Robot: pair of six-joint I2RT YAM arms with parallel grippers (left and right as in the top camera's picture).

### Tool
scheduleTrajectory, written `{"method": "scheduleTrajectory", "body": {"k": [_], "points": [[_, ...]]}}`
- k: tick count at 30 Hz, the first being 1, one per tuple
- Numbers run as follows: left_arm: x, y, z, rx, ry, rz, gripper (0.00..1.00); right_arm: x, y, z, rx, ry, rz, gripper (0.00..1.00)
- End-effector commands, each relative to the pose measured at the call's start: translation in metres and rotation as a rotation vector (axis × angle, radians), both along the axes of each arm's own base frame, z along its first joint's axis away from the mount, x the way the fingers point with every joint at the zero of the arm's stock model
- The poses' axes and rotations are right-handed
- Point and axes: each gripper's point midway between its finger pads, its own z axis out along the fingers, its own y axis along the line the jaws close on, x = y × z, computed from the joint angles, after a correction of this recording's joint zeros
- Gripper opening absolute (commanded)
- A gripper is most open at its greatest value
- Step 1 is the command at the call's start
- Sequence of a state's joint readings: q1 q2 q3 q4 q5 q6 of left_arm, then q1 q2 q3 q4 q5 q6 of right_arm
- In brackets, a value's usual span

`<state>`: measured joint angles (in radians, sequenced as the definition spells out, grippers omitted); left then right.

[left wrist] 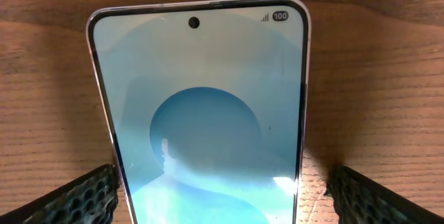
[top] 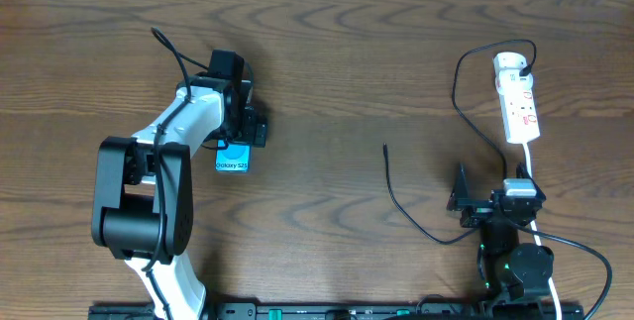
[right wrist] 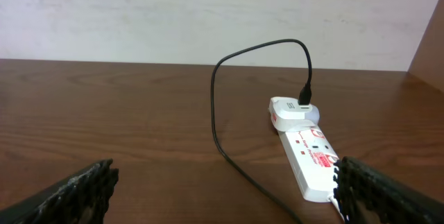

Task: Plug charger to phone and switch on socket
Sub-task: 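Close the left gripper on the phone's top end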

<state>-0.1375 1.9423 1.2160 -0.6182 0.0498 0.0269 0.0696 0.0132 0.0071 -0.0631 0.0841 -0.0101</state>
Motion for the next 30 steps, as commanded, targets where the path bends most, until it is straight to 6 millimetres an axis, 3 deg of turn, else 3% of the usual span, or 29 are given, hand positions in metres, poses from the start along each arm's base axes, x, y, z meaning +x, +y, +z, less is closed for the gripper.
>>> {"method": "scheduleTrajectory", "body": {"k": [1, 18, 25, 30], "points": [[-0.0081, 0.0041, -0.0103, 0.019, 0.03, -0.003, 0.98, 0.0, -0.0011, -0.0013, 0.012, 0.003, -0.009, 0.99], [-0.0082, 0.0041, -0.0103, 0.019, 0.031, -0.003, 0.99, 0.0, -0.0011, -0.0013, 0.012, 0.003, -0.009, 0.99], [-0.0082, 0.0041, -0.0103, 0.019, 0.031, -0.003, 0.85, 0.0, -0.0011, -0.0013, 0.012, 0.003, -0.009, 0.99], [-0.0082, 0.0041, -0.0103, 0.019, 0.03, -0.003, 0.84, 0.0, -0.0011, -0.0013, 0.012, 0.003, -0.009, 0.99]]}}
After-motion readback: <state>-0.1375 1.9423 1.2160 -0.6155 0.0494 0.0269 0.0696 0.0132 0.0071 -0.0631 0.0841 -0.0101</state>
